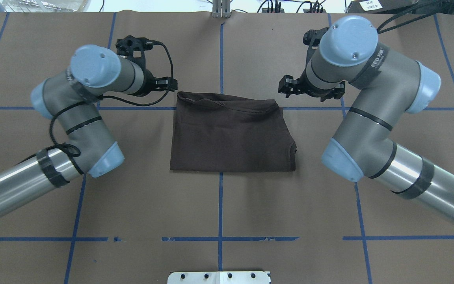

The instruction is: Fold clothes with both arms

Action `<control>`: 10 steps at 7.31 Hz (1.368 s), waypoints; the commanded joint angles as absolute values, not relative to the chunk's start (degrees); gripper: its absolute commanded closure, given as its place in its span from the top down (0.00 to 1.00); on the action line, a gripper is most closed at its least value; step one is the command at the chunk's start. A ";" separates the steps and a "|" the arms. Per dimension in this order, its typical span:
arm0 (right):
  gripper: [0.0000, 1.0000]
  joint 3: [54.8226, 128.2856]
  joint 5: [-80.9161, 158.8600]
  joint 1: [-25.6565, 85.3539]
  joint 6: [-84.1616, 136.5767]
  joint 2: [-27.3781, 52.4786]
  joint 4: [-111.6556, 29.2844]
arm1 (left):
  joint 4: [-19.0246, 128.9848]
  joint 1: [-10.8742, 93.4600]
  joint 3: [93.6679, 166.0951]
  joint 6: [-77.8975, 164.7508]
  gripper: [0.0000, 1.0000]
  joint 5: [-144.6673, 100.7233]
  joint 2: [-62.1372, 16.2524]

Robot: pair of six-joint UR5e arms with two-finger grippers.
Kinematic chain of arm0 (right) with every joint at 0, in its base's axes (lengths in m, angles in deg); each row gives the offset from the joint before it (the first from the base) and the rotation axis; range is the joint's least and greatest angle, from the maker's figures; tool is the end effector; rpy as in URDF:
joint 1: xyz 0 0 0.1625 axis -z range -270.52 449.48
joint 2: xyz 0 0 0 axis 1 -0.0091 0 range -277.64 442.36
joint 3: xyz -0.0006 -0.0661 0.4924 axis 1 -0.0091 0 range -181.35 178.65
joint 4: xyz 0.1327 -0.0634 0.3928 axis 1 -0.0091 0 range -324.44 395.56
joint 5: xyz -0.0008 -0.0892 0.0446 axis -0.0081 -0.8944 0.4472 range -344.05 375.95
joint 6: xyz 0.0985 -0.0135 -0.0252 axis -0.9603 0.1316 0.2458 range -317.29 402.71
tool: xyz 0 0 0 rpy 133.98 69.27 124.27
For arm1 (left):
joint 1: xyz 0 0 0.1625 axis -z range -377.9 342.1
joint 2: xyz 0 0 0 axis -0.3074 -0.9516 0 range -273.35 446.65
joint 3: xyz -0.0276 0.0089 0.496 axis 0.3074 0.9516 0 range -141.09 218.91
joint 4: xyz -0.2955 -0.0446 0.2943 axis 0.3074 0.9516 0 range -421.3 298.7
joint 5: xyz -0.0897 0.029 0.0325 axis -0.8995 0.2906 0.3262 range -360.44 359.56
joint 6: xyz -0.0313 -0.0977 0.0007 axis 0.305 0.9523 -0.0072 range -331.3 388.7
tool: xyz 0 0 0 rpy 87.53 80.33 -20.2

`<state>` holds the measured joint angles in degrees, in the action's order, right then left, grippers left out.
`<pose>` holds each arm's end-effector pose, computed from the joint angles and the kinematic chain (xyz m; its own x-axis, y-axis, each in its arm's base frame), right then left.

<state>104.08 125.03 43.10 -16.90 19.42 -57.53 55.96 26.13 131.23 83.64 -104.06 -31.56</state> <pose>-0.3817 -0.5451 0.3478 0.7335 0.0767 0.6754 -0.1969 0.9750 0.1032 0.4382 -0.5754 0.3671 0.6195 0.1777 -0.7646 0.2155 0.8981 0.3833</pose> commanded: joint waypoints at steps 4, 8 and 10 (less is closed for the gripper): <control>1.00 106.07 142.47 13.69 30.24 -4.69 -58.48 | 45.31 41.38 151.85 57.89 1.00 -120.08 -8.65; 1.00 103.94 141.72 3.53 39.10 -14.66 -58.65 | 40.61 59.38 146.70 34.78 1.00 -130.60 3.15; 1.00 103.85 142.07 3.52 38.93 -15.37 -58.57 | 31.57 67.59 140.27 25.45 1.00 -131.56 3.33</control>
<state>103.96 141.88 3.85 38.80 -14.78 -58.54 37.40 62.50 143.91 30.64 -130.77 3.02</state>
